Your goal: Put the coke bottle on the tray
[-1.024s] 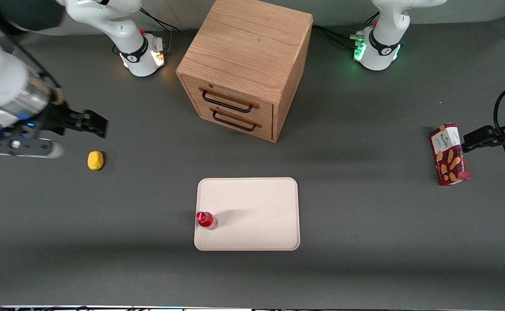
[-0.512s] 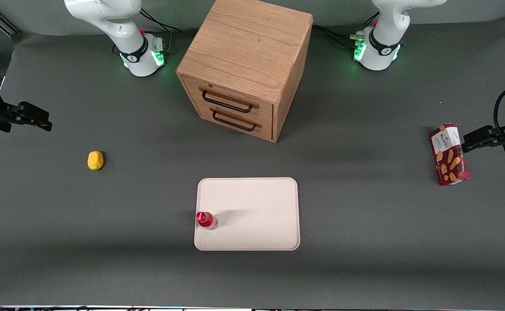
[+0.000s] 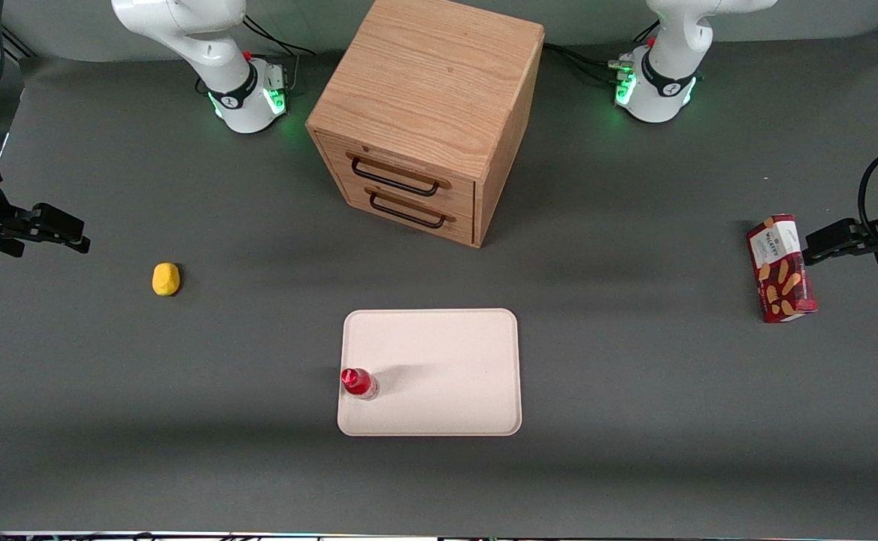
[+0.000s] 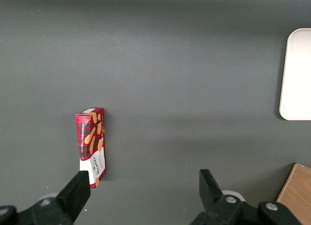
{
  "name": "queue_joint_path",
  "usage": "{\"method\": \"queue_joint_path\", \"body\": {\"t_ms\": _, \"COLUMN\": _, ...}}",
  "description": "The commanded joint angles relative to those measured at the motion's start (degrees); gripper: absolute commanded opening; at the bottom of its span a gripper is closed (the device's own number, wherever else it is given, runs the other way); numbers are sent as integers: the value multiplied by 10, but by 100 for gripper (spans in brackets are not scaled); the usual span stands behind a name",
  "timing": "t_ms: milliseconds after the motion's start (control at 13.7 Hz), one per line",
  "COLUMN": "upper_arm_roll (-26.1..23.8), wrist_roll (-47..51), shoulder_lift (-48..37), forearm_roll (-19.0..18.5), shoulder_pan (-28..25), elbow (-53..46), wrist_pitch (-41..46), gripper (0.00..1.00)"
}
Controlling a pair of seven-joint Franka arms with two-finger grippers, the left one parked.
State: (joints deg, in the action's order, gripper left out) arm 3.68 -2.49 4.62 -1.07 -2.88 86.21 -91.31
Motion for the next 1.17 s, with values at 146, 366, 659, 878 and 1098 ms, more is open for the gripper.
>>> {"method": "queue_joint_path", "body": {"t_ms": 146, "upper_arm_roll": 8, "wrist_roll": -32, "shoulder_lift": -10, "forearm_roll": 9, "shoulder_pan": 0, "elbow": -17, "wrist_pitch": -7, "gripper": 100}}
{"method": "queue_joint_path", "body": {"t_ms": 366, "upper_arm_roll": -3, "wrist_roll": -32, "shoulder_lift": -13, "forearm_roll": 9, "shoulder_pan": 17, "elbow": -13, "wrist_pitch": -7, "gripper": 100}}
{"method": "queue_joint_path", "body": {"t_ms": 659, "upper_arm_roll": -15, "wrist_roll": -31, "shoulder_lift": -14, "forearm_roll": 9, "shoulder_pan": 24, "elbow": -13, "wrist_pitch": -8, "gripper": 100}}
{"method": "queue_joint_path", "body": {"t_ms": 878, "upper_arm_roll": -15, "wrist_roll": -30, "shoulder_lift": -14, "forearm_roll": 9, "shoulder_pan": 21, "elbow": -15, "wrist_pitch": -9, "gripper": 100}}
{"method": "queue_joint_path", "body": {"t_ms": 1098, "upper_arm_roll": -14, "wrist_roll": -24, "shoulder_lift": -15, "forearm_roll": 9, "shoulder_pan": 18, "elbow": -13, "wrist_pitch": -7, "gripper": 100}}
